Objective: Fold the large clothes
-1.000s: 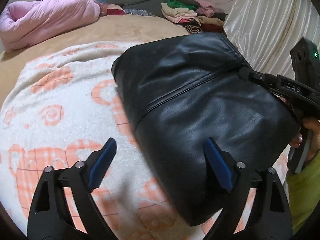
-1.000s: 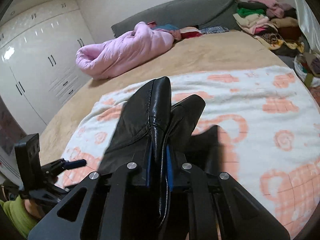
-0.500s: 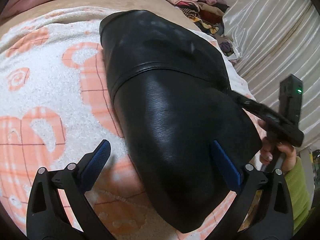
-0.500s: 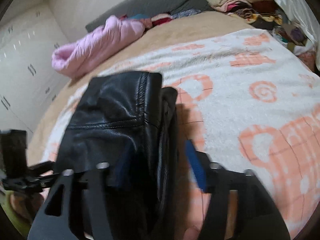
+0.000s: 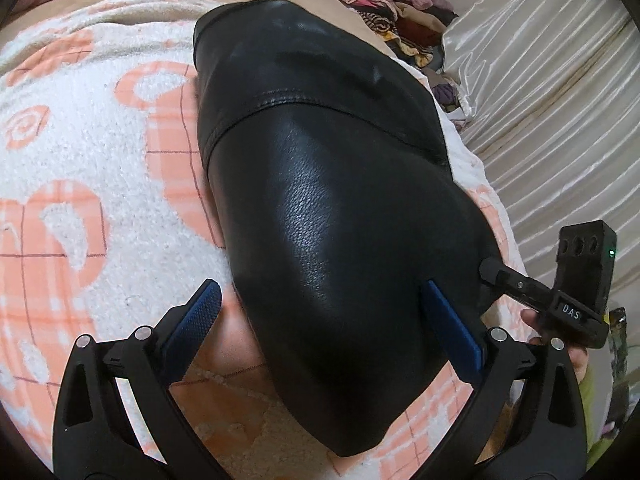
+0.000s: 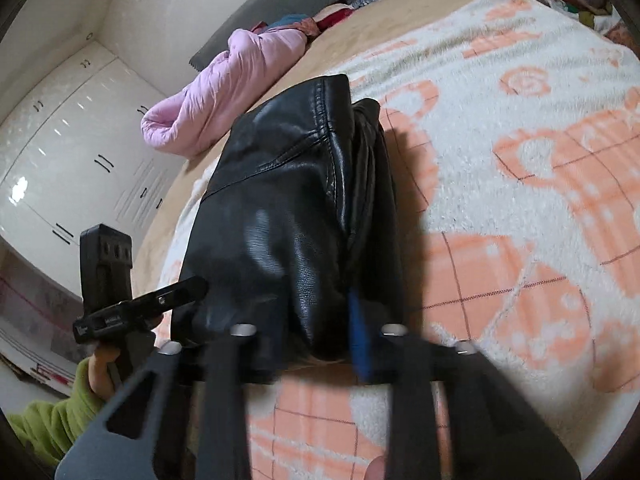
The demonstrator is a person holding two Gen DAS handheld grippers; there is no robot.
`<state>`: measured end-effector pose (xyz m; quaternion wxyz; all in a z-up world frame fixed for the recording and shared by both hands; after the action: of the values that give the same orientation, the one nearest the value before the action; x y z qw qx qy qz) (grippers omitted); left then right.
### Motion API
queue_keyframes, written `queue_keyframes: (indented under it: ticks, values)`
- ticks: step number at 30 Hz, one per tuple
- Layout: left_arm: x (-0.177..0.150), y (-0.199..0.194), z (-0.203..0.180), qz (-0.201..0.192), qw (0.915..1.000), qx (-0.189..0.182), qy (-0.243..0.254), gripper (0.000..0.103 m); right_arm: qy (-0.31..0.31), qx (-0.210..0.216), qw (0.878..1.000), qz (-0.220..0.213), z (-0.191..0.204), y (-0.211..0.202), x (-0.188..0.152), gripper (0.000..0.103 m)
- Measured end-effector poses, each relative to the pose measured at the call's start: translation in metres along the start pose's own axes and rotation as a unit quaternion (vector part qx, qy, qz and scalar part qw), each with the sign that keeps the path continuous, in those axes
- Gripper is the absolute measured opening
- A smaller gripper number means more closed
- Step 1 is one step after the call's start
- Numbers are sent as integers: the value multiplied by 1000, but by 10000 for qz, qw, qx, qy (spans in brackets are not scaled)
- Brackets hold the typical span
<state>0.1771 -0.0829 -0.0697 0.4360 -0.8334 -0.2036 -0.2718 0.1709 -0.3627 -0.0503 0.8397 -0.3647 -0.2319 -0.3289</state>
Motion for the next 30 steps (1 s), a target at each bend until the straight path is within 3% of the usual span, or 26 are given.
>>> queue_keyframes:
  ticks: [3, 5, 7, 9, 11, 13, 15, 22, 27, 29, 30]
  values:
    - [3, 1, -5, 16, 9999, -112, 45, 94, -462, -100, 9986, -228, 13, -14, 3, 20]
    - [2, 5, -10, 70, 9998, -44, 189, 94, -734, -521, 9958, -182, 8, -7, -2, 24]
    - [-2, 12, -12, 157, 9995, 77, 262, 94, -735, -819, 9939, -9, 0, 5, -11, 37]
    - [-4, 13, -9, 148, 9998, 49, 143, 95, -617, -855, 9944, -92, -6, 1, -10, 61]
    - [-5, 13, -5, 149, 9999, -24, -5, 95, -453, -905, 9949, -14, -15, 3, -9, 78]
    - [-6, 13, -3, 169, 9999, -29, 9, 95, -84, -689, 9975, 114, -28, 10, -13, 76]
    - [-6, 11, -5, 131, 9999, 39, 83, 95, 481, -106, 9985, 233, -36, 16, -22, 47]
    - [1, 2, 0, 72, 9994, 252, 243, 95, 406, -193, 9988, 182, -7, 19, -30, 45]
    - [7, -12, 18, -83, 9969, 660, 417, 95, 151, -188, 9995, 191, 23, 35, -45, 47]
    - [7, -12, 23, -49, 9978, 590, 306, 95, 63, -341, 9992, 178, 25, 37, -43, 53]
    - [7, -12, 23, -31, 9981, 548, 267, 95, -25, -443, 9988, 221, 27, 34, -39, 68]
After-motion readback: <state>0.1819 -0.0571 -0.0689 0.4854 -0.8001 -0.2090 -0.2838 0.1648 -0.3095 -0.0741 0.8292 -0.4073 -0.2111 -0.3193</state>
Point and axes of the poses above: each gripper's, at about its wrist camera, not at the fingertips, and y roughly the way its jaws point, z to its left, x to its top, the point moved 1 cm from there along y, roughly the way its jaws point, and after that the axes turned 13 degrees about -z, right-handed, at the moved point
